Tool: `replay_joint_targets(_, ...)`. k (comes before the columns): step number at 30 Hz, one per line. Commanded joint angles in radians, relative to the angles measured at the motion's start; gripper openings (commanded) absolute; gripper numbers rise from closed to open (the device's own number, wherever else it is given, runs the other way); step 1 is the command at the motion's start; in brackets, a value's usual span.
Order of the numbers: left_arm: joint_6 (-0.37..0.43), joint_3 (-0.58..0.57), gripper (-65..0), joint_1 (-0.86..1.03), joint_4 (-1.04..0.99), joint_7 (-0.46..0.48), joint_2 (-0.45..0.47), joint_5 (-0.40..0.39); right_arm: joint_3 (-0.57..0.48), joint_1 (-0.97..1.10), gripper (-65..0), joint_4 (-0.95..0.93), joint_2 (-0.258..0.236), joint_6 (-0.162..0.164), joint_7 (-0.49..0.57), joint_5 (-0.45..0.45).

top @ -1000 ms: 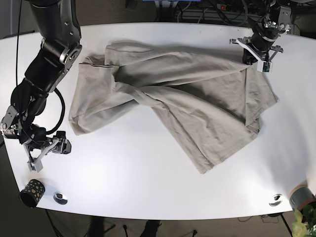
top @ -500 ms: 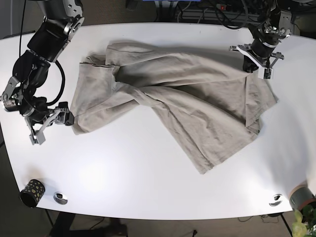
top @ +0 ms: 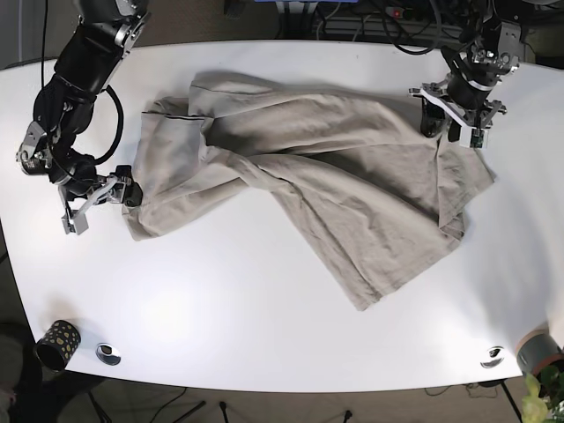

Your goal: Fold the T-shirt properly

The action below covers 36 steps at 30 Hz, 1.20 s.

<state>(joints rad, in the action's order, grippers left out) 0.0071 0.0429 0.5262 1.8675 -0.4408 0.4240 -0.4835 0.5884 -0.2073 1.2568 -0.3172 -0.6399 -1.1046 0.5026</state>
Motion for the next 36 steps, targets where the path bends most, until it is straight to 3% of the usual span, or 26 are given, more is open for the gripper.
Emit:
replay_joint_targets(1,-0.002,0.005,-34.7,-0.022,0.031,0.024,0.009,-0.002,0.002,-0.042,-12.5,-0.052,-0.038,-0.005,0.057,0.012)
replay_joint_targets(8,-0.002,0.013,-34.6,-0.059,0.048,0.023,0.017,-0.004,-0.120,-0.106,-12.7,-0.205,-0.087,-0.004,0.199,0.014)
replay_joint_targets(13,-0.002,0.036,-34.6,-0.081,0.048,0.023,0.017,-0.004,-0.133,-0.149,-14.4,-0.311,-0.092,-0.004,0.266,0.011)
replay_joint_targets(17,-0.040,0.041,-34.4,-0.105,0.050,0.021,0.019,-0.004,-0.135,-0.171,-26.5,-0.381,-0.093,-0.001,0.315,0.011)
replay_joint_targets(23,-0.221,0.113,-34.2,-0.107,0.074,0.018,-0.004,-0.004,-0.144,-0.174,-47.1,-0.403,-0.089,-0.004,0.323,0.011)
replay_joint_targets(29,-0.282,0.117,-33.9,-0.168,0.099,0.017,-0.017,-0.039,-0.206,-0.172,-63.1,-0.398,-0.089,-0.005,0.326,0.015)
replay_joint_targets(32,-0.281,0.119,-33.9,-0.245,0.090,0.017,-0.017,-0.067,-0.209,-0.172,-65.0,-0.398,-0.090,-0.005,0.326,0.018)
replay_joint_targets(36,-0.281,0.116,-33.9,-0.366,0.004,-0.022,-0.020,-0.028,-0.207,-0.172,-65.0,-0.398,-0.092,-0.007,0.326,0.020)
